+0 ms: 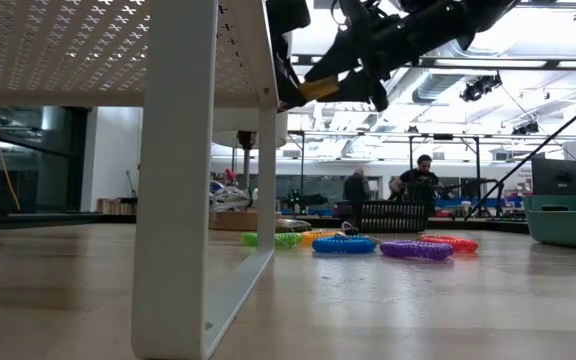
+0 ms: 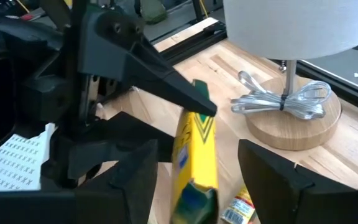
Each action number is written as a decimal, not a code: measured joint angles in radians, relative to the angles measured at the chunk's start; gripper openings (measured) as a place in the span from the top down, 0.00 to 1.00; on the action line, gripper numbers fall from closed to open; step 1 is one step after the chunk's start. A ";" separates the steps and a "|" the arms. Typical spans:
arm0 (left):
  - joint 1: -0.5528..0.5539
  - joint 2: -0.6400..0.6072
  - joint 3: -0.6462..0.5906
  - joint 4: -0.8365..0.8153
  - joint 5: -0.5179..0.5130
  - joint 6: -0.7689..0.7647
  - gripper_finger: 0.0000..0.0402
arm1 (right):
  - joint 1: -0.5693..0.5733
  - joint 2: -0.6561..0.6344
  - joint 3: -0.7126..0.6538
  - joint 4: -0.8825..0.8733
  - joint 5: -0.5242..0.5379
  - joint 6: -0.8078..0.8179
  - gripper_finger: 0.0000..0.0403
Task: Pick & Place Office Desk Supplies
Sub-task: Put the left yellow crayon box into the black bin
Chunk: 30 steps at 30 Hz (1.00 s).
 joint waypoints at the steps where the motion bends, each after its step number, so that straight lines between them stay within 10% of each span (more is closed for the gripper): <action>1: 0.000 0.000 0.000 0.000 0.000 0.000 0.62 | -0.002 0.000 0.000 0.000 0.000 0.000 0.49; 30: 0.003 0.000 0.000 -0.003 0.001 0.033 0.62 | -0.009 0.000 0.000 -0.001 -0.016 -0.012 0.83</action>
